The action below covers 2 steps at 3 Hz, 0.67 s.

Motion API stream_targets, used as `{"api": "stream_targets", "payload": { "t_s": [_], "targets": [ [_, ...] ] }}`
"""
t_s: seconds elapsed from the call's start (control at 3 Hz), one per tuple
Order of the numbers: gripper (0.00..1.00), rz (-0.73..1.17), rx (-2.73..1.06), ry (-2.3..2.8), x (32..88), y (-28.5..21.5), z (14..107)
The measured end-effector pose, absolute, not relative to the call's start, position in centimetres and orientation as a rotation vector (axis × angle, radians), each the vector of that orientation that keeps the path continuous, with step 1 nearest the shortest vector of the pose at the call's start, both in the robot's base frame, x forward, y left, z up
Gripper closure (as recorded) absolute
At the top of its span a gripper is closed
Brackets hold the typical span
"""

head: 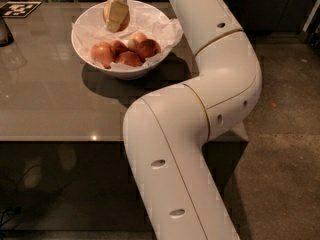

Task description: Pick apple from white bowl

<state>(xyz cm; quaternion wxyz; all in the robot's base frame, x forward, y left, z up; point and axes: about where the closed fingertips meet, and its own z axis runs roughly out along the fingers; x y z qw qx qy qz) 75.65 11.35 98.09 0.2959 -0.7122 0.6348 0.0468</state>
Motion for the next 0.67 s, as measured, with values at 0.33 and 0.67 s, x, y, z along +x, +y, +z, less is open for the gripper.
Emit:
{"api": "stream_targets", "payload": {
  "t_s": [0.33, 0.67],
  "targets": [
    [1.00, 0.079, -1.905, 1.653, 73.00, 12.01, 102.63],
    [1.00, 0.079, -1.893, 1.645, 73.49, 12.39, 102.50]
  ]
}}
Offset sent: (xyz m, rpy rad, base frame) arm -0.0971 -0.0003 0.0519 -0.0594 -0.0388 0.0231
